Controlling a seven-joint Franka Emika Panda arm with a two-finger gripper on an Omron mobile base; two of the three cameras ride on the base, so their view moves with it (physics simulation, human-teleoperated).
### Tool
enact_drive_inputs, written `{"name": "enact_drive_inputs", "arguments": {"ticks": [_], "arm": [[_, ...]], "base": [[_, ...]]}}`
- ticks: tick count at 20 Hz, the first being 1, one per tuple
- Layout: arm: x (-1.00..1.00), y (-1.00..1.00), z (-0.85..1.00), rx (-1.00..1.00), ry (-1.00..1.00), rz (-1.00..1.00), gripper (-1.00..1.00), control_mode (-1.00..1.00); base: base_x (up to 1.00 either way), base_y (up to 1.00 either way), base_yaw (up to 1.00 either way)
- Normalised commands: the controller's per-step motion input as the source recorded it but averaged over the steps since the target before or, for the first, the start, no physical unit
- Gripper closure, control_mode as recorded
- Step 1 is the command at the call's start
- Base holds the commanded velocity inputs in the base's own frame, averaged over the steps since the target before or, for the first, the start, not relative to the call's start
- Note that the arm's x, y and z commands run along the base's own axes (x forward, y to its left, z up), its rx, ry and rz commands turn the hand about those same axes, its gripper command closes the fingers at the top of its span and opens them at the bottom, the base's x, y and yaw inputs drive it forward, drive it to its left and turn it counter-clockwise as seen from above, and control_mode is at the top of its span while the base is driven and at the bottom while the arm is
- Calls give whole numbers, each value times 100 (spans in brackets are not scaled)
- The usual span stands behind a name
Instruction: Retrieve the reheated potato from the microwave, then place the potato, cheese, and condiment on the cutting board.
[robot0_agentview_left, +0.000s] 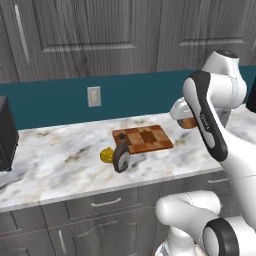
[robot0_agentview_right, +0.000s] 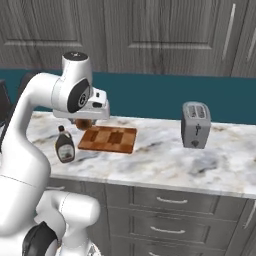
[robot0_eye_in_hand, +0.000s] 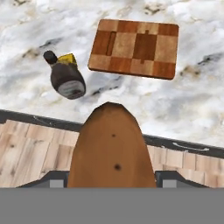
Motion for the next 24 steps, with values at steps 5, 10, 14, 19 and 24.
{"name": "enact_drive_inputs", "arguments": {"ticks": [5, 10, 14, 19, 24], "arm": [[0, 0, 0, 0, 0, 0, 100, 100], [0, 0, 0, 0, 0, 0, 100, 100], [0, 0, 0, 0, 0, 0, 100, 100], [0, 0, 0, 0, 0, 0, 100, 100], [0, 0, 0, 0, 0, 0, 100, 100]], "base": [[56, -36, 3], [45, -32, 0], [37, -19, 0], [30, -14, 2], [0, 0, 0]]}}
